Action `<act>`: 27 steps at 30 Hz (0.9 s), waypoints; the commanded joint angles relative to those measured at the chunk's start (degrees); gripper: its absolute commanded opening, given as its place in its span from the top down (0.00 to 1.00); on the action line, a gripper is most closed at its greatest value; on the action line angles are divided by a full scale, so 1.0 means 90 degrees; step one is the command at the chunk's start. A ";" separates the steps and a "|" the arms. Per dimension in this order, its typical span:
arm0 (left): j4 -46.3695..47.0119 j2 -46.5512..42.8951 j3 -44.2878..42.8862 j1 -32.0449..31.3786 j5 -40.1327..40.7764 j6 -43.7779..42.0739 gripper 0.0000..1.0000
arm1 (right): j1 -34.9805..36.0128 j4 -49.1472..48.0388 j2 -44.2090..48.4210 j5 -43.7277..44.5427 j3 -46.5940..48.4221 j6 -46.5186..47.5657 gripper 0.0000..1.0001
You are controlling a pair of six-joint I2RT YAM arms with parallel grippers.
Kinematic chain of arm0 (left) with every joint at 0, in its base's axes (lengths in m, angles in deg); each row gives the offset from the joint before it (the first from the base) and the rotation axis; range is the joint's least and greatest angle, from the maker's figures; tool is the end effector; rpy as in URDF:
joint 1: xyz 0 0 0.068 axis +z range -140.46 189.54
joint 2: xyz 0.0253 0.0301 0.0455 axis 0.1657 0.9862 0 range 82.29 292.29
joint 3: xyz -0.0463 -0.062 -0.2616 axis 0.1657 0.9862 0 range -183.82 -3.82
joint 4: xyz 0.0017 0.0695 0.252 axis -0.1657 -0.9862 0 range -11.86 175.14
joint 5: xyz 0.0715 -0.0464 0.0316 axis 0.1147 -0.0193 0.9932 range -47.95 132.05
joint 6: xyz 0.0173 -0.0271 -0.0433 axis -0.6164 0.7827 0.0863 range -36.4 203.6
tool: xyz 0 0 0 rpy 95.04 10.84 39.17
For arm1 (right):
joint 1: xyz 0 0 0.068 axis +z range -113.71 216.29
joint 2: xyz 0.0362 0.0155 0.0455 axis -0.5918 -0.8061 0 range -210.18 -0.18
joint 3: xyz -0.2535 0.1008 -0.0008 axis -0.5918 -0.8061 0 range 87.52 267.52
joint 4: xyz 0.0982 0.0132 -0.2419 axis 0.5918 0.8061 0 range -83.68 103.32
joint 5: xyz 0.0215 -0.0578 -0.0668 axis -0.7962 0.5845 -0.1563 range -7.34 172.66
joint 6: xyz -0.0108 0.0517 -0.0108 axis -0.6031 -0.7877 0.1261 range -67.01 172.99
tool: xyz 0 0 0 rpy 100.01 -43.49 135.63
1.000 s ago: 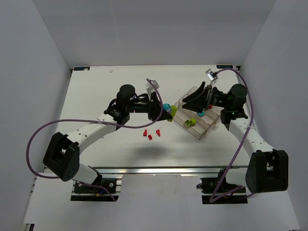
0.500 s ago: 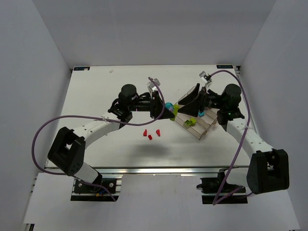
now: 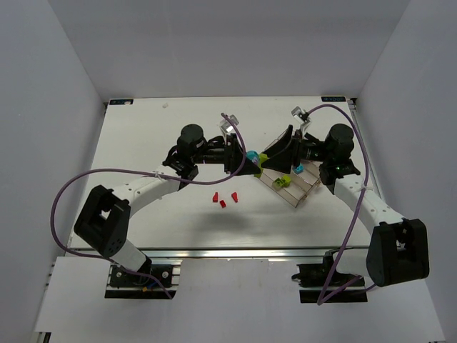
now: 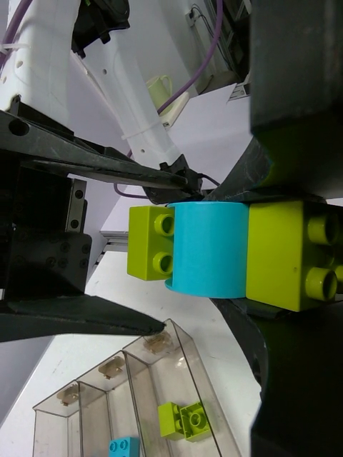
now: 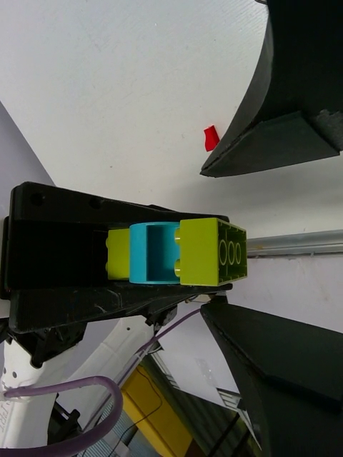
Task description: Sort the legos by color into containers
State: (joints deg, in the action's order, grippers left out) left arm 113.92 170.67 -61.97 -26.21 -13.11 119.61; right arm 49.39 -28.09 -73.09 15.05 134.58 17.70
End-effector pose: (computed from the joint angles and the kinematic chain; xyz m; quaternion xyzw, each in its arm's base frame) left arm 0.2658 -0.2274 0.3035 0.3217 0.6354 -0.6312 0.3071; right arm 0.2610 0.0946 0.3261 -0.3096 0.6130 0.5893 0.4257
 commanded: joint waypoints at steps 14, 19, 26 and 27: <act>0.0289 0.0083 -0.0297 -0.0022 -0.0141 0.0110 1.00 | 0.0087 -0.0258 -0.0122 -0.0085 0.0278 0.0103 0.53; 0.0299 0.0063 -0.0287 -0.0022 -0.0151 0.0101 1.00 | 0.0087 -0.0482 -0.0132 -0.0124 0.0239 -0.0014 0.69; 0.0270 0.0092 -0.0238 -0.0022 -0.0151 0.0179 0.72 | 0.0038 -0.0923 -0.0103 -0.0124 0.0063 -0.0464 1.00; 0.0250 0.0073 -0.0228 -0.0022 -0.0151 0.0169 0.64 | 0.0038 -0.0922 -0.0103 -0.0124 0.0044 -0.0483 1.00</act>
State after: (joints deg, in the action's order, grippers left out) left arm 115.67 172.17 -62.72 -26.21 -13.28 120.68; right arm 49.80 -31.50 -74.18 14.11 134.61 14.51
